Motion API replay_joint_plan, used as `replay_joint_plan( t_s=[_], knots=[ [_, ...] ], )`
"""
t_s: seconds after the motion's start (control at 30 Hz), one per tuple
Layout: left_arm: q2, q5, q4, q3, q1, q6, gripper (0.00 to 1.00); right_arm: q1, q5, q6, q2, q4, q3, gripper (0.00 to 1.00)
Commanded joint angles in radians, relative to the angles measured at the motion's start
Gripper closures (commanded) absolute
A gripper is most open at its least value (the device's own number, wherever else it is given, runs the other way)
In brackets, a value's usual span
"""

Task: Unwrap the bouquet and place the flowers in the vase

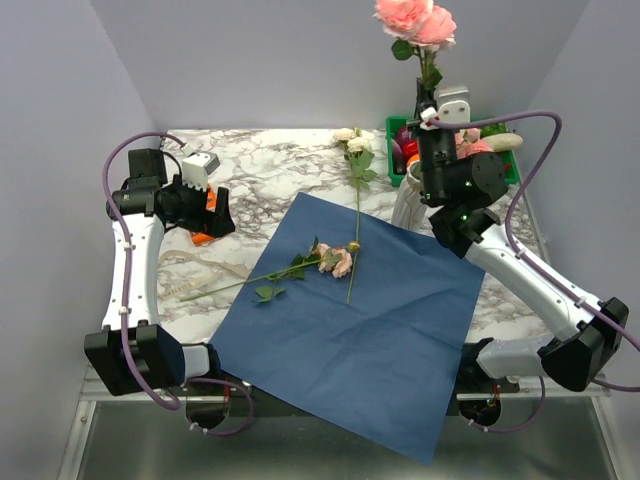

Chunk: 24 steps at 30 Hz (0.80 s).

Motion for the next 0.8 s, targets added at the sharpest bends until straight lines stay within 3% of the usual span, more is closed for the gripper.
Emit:
replay_joint_plan(
  t_s=[0.0, 0.43, 0.77],
  knots=[
    [0.019, 0.028, -0.022, 0.02, 0.005, 0.015, 0.01, -0.054, -0.013, -0.004, 0.022, 0.132, 0.029, 0.99],
    [0.059, 0.022, -0.022, 0.031, 0.006, 0.028, 0.01, -0.109, -0.054, 0.036, 0.122, 0.173, 0.08, 0.99],
    [0.064, 0.006, -0.017, 0.028, 0.005, 0.041, 0.01, -0.146, -0.047, 0.105, 0.141, 0.199, -0.037, 0.99]
  ],
)
